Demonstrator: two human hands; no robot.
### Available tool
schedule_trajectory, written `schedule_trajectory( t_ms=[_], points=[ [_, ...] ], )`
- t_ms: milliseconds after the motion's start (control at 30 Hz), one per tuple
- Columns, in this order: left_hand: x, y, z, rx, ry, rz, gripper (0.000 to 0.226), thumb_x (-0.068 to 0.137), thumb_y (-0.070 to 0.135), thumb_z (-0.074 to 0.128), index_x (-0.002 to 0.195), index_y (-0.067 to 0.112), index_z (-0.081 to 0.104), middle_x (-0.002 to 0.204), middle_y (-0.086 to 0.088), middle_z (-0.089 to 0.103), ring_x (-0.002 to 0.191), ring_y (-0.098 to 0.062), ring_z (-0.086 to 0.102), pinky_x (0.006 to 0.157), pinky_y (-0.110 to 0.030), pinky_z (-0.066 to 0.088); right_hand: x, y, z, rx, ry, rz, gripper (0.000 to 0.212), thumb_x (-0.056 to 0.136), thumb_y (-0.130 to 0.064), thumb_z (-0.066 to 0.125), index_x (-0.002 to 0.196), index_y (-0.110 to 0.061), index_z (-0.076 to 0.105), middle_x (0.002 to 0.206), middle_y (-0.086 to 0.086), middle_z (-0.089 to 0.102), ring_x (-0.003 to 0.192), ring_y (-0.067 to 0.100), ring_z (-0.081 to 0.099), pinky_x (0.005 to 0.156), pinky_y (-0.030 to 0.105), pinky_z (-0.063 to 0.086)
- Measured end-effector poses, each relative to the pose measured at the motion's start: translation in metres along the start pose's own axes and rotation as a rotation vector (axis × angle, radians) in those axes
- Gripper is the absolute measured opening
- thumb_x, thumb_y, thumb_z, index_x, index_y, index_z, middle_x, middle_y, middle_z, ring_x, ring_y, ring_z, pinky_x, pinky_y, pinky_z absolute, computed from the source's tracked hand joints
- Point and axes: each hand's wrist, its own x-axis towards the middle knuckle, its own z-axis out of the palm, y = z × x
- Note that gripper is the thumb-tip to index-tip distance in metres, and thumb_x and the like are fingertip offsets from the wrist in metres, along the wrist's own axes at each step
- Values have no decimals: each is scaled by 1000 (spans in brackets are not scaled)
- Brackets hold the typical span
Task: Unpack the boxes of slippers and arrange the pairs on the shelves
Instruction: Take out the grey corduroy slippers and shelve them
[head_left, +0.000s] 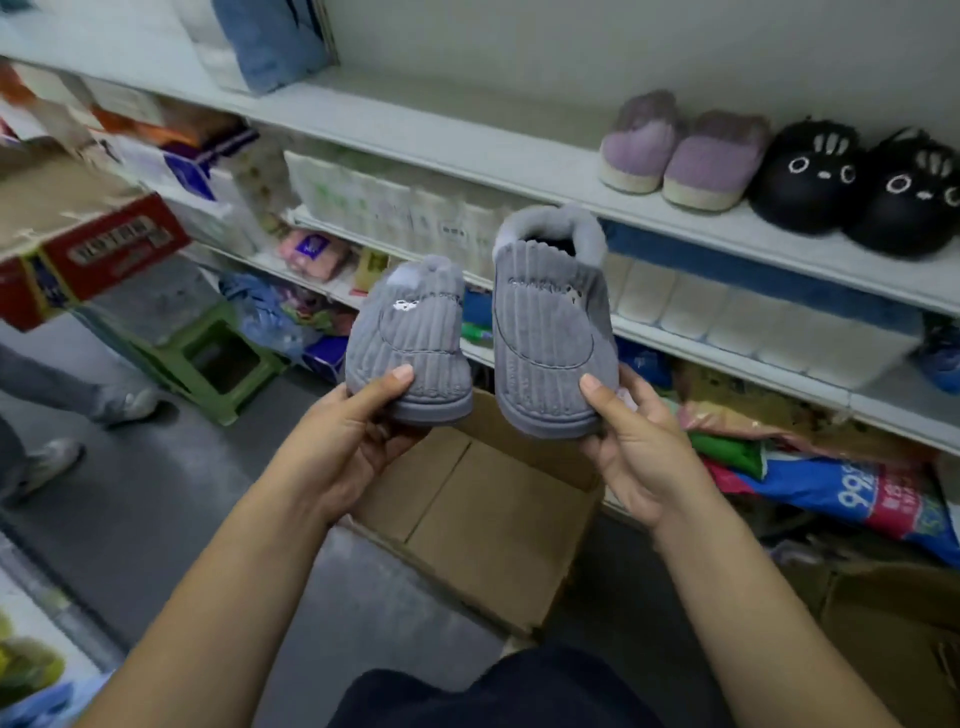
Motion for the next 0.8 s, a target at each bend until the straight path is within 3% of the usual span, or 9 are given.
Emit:
schedule_trajectory(
  t_ms=[100,200,267,467,633,667,733,800],
  points=[
    [42,41,10,38,-37,55,58,82,21,72,137,9,58,125,-13,71,102,-23,73,83,-37,62,47,-29,36,5,-10,-65,55,91,-5,66,141,-15,46,126,11,68,110,27,70,83,47,61],
    [88,78,20,-6,-66,107,45,92,14,66,136,6,57,120,-15,72,95,-22,75,73,-33,62,89,-55,66,-13,42,-119,57,91,-7,68,141,-16,44,120,9,70,106,25,71,88,48,59],
    [122,101,27,-5,-99,129,42,94,11,64,135,6,56,119,-15,72,93,-21,76,71,-31,61,117,-66,85,-32,81,-146,59,91,-10,70,143,-16,43,126,8,67,108,22,70,92,45,58],
    [233,159,44,22,-169,70,33,93,7,68,124,2,57,113,-17,72,90,-23,75,73,-35,63,204,-77,144,-53,235,-255,62,93,-12,69,146,-19,39,141,5,53,108,18,64,76,37,61],
    [330,199,45,215,-248,2,52,87,9,77,130,-2,52,124,-21,68,104,-33,72,85,-44,60,266,-72,181,-95,373,-331,51,92,-13,70,133,-25,43,142,8,54,117,24,60,79,36,59],
    [345,205,44,269,-284,-1,54,85,8,79,128,1,47,126,-19,64,105,-33,71,83,-44,61,275,-70,186,-152,407,-347,54,87,-18,77,130,-26,43,143,8,53,119,24,59,84,39,58],
    [369,213,42,417,-352,40,61,80,7,83,125,8,42,125,-14,61,103,-29,69,76,-38,63,293,-67,191,-457,537,-358,94,64,-41,92,140,-26,39,148,5,45,128,24,51,103,46,50],
    [393,218,40,714,-386,186,80,63,22,96,125,10,48,124,-10,61,104,-22,66,79,-34,63,304,-62,197,-811,636,-314,122,54,-47,95,151,-27,24,154,6,23,138,23,33,116,42,37]
  ],
)
